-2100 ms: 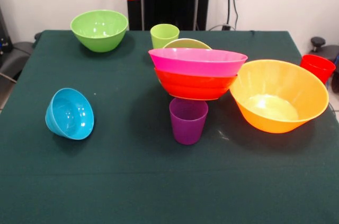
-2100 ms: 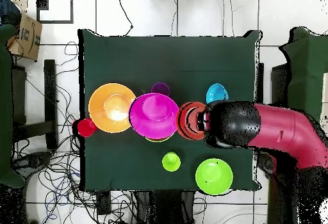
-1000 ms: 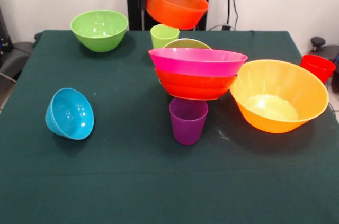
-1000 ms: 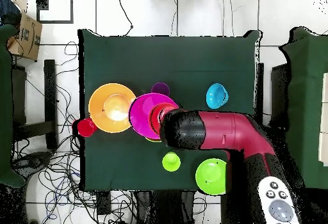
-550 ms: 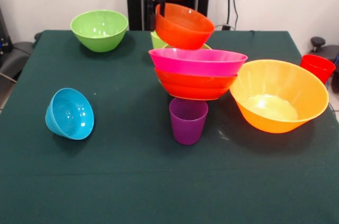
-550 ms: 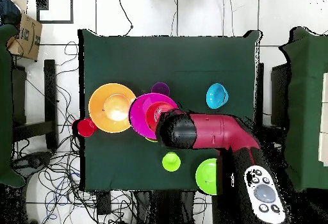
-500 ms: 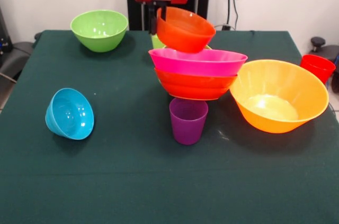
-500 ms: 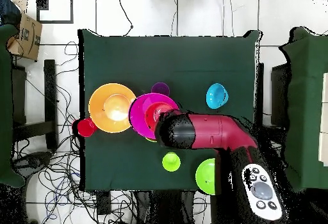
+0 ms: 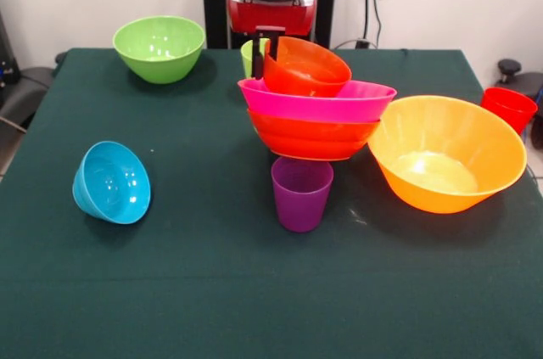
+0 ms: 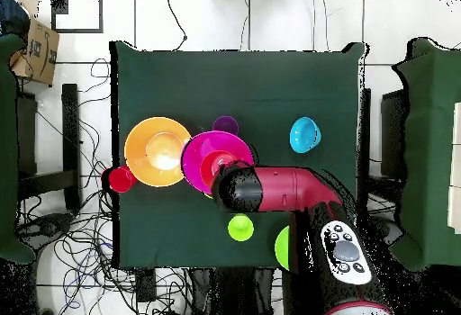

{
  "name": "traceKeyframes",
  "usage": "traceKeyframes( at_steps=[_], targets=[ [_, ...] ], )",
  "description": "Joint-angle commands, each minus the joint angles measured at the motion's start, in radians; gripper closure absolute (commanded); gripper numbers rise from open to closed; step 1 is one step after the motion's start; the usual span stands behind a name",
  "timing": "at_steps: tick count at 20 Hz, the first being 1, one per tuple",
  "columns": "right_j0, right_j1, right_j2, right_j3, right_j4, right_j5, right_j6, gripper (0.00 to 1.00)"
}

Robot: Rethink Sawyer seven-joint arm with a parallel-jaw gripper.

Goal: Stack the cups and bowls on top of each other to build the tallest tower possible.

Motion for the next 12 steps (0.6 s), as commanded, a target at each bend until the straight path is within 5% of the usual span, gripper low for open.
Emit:
traceKeyframes(
  at_steps=[1, 11, 12],
  targets=[
    [0.032, 0.01, -0.023, 0.041, -0.013, -0.033, 0.13, 1.0],
    [0.044, 0.001, -0.031, 0.055, 0.013, -0.029, 0.134, 1.0],
    [0.046, -0.001, -0.032, 0.057, 0.015, -0.03, 0.133, 0.0]
  ],
)
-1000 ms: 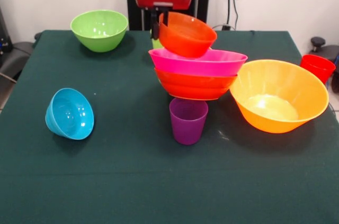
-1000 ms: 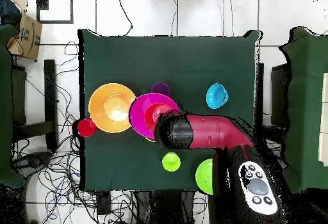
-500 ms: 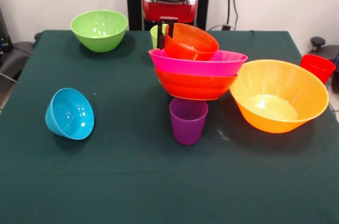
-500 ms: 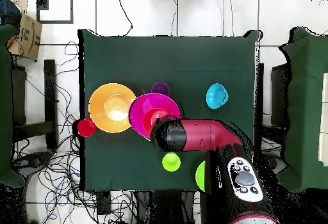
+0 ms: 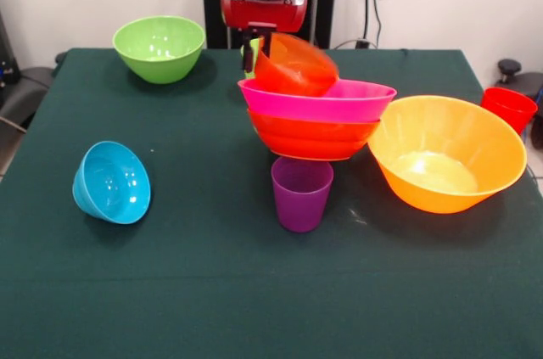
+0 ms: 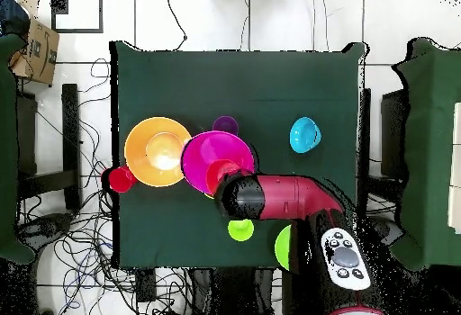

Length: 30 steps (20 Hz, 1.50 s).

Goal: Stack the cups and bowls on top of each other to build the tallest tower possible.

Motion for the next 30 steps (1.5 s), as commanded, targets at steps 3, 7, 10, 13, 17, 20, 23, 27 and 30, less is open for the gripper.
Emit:
traceKeyframes(
  at_steps=[3, 7, 10, 13, 17, 20, 23, 27, 30],
  targets=[
    [0.031, -0.007, 0.015, 0.035, 0.017, -0.028, 0.131, 0.0],
    [0.03, -0.012, 0.015, 0.035, 0.018, -0.023, 0.126, 0.0],
    [0.031, -0.012, 0.014, 0.035, 0.018, -0.023, 0.127, 0.0],
    [0.035, -0.01, 0.008, 0.026, 0.013, -0.037, 0.132, 0.0],
    [0.039, -0.022, 0.008, 0.028, 0.017, -0.021, 0.129, 0.0],
    [0.038, -0.035, 0.01, 0.032, 0.023, -0.007, 0.124, 0.0],
    [0.028, -0.053, 0.024, 0.045, 0.035, 0.004, 0.114, 0.0],
    [-0.003, -0.098, 0.051, 0.054, 0.057, 0.051, 0.068, 0.0],
    [-0.033, -0.138, 0.069, 0.049, 0.077, 0.109, 0.022, 0.0]
  ],
)
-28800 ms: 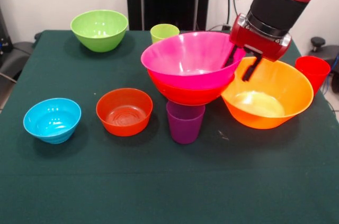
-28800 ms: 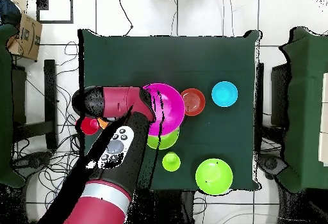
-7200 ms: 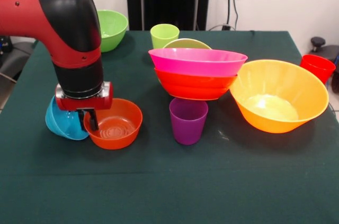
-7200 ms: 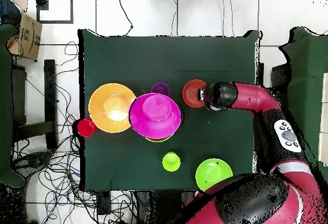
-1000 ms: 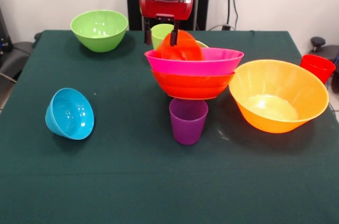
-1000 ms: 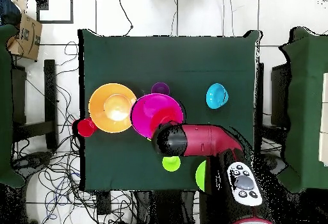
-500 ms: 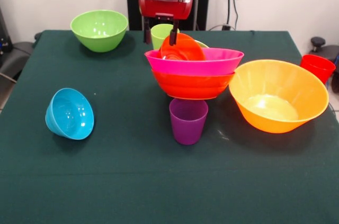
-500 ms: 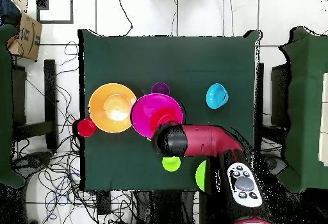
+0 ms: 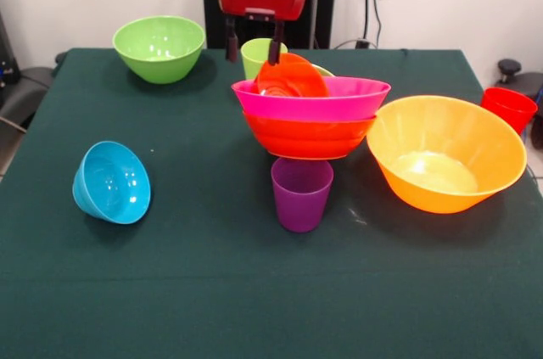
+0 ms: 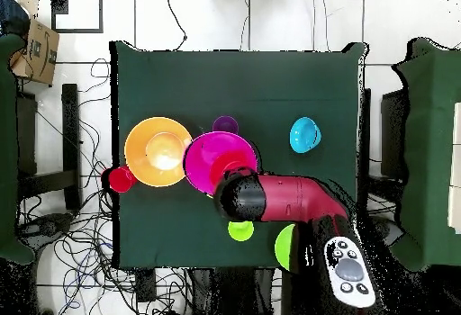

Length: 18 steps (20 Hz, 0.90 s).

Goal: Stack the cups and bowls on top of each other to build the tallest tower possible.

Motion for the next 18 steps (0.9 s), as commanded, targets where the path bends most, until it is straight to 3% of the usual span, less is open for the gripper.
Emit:
traceKeyframes(
  at_steps=[1, 5, 11, 14, 18],
  targets=[
    [-0.048, -0.094, 0.08, 0.036, 0.065, 0.135, 0.001, 0.0],
    [-0.083, -0.133, 0.098, 0.017, 0.083, 0.211, -0.053, 0.0],
    [-0.139, -0.12, 0.125, -0.066, 0.055, 0.28, -0.131, 0.0],
    [-0.17, -0.078, 0.144, -0.101, 0.02, 0.259, -0.155, 0.0],
    [-0.201, 0.019, 0.163, -0.137, -0.041, 0.161, -0.158, 0.0]
  ],
)
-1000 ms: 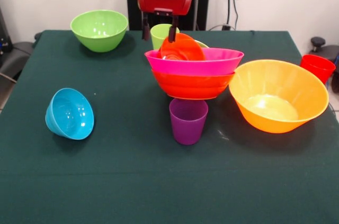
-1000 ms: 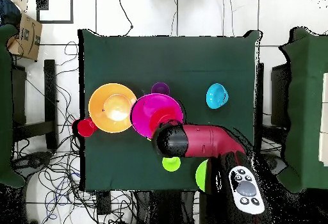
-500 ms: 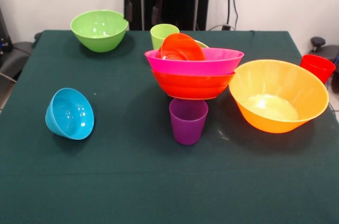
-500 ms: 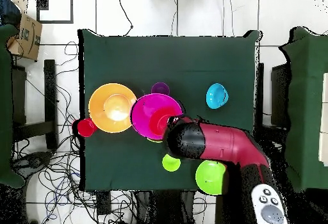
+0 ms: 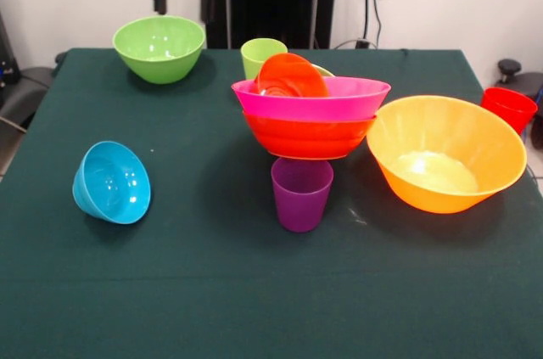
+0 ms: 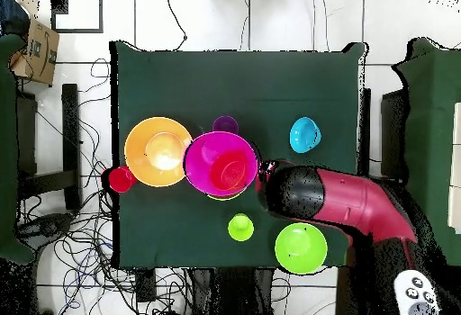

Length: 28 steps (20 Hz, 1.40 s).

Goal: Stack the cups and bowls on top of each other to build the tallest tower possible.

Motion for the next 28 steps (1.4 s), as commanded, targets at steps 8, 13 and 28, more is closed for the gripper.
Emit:
traceKeyframes(
  at_steps=[8, 13, 28],
  targets=[
    [-0.043, 0.288, 0.112, -0.148, -0.2, -0.185, -0.094, 0.0],
    [-0.051, 0.354, 0.113, -0.201, -0.247, -0.234, -0.087, 0.0],
    [-0.109, 0.348, 0.144, -0.232, -0.278, -0.187, -0.143, 0.0]
  ],
)
